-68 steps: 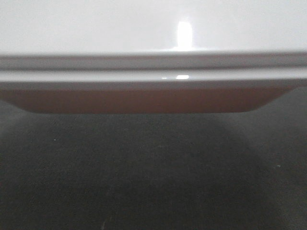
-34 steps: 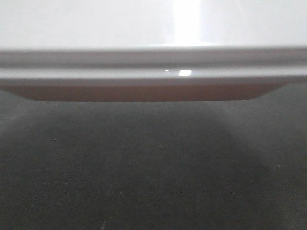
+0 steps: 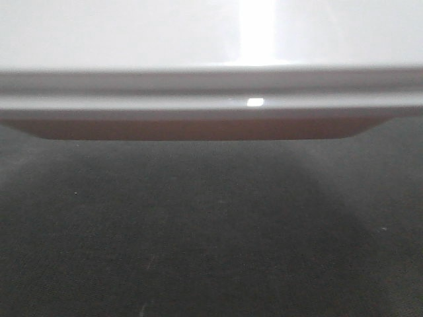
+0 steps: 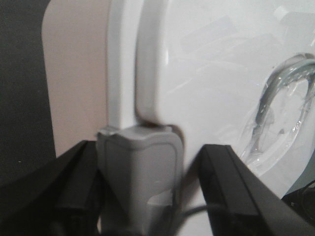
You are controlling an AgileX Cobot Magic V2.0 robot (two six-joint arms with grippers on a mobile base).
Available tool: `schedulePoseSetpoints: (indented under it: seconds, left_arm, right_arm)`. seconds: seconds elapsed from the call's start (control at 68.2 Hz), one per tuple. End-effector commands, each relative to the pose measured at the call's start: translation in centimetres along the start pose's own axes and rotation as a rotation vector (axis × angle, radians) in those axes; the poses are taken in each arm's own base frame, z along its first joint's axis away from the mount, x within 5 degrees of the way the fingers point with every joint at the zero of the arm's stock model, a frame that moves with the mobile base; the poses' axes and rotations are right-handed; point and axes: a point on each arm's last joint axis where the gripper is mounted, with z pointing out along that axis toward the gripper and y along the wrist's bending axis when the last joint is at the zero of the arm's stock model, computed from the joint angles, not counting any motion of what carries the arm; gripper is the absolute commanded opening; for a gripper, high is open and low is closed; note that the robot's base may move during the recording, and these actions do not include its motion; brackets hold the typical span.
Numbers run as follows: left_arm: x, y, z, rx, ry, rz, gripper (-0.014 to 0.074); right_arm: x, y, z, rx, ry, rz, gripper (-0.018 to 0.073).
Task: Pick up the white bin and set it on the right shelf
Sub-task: 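Lift the white bin off the table with both grippers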
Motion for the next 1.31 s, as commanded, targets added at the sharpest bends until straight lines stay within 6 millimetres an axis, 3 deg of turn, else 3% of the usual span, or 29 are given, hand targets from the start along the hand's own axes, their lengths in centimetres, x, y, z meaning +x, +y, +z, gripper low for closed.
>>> schedulePoseSetpoints:
  seconds: [0.0, 1.291]
  left_arm:
    - [-1.20, -2.27, -0.63, 0.177, -0.080, -0.019, 0.0260]
    - [-1.22, -2.29, -0.64, 0.179, -0.082, -0.020, 0.0260]
  right_arm:
    - [-0.78, 2.62, -0.62, -0.231, -0.035, 0.024, 0.0340]
    - [-0.82, 2.59, -0.61, -0.227, -0.040, 0.025, 0.0340]
